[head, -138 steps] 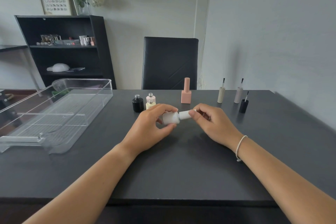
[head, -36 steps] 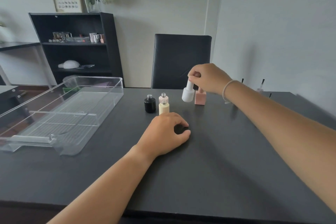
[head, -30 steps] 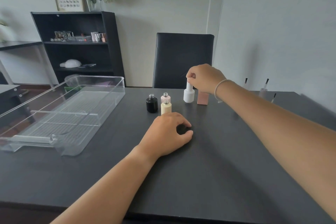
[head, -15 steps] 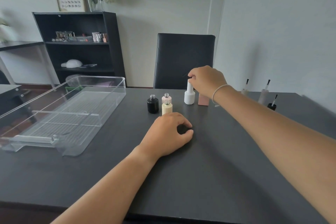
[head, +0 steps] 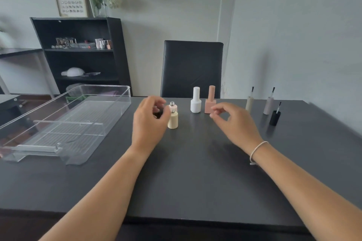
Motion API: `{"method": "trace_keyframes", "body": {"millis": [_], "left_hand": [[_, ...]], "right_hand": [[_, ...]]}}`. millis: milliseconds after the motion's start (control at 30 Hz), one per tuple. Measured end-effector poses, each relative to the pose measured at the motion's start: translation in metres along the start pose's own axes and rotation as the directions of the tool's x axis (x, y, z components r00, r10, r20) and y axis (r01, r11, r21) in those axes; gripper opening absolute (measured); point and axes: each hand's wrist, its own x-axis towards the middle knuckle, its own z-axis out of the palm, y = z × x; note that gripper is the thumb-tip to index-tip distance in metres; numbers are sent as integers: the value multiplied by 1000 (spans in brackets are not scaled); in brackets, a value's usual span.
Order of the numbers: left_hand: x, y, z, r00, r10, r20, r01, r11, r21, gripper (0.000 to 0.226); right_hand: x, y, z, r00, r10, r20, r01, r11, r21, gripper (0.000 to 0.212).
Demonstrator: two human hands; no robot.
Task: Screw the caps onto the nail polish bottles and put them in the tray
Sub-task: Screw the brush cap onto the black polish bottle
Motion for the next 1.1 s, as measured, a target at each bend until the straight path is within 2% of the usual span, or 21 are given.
{"method": "trace_keyframes", "body": {"millis": [100,233,433,600,733,833,933,1033,1100], "left_hand": [[9,-14,-3,990,-144,-7,144,989,33,24],[17,-29,-2,944,-299,140,292,954,66,46],[23,-32,1,906,-328,267,297,943,150,50],[23,-33,3,910,-329,253,293,941,171,46],[22,-33,1,916,-338,216,311,938,153,41],[20,-29,-4,928,-334,168,327,943,64,38],[17,-22,-9,952,-283,120,284,959,9,37],[13,-16,-12,965,-248,90,254,965,-64,36],[10,-12,-14,969,-231,92,240,965,-107,33]], "right_hand": [[-4,4,-3,999,45,-13,-44,999,26,16],[-8,8,-5,997,72,-27,-71,997,25,16],[-7,10,-4,996,89,-26,-89,996,23,15],[-6,10,-6,994,92,-57,-90,995,41,13],[-6,13,-17,975,101,-198,-91,994,58,6],[-6,20,-31,911,146,-386,-124,989,83,6],[-8,35,-46,804,234,-547,-203,972,117,4],[-8,50,-55,711,342,-614,-307,937,166,23],[-8,56,-57,680,433,-592,-384,898,216,35]]}}
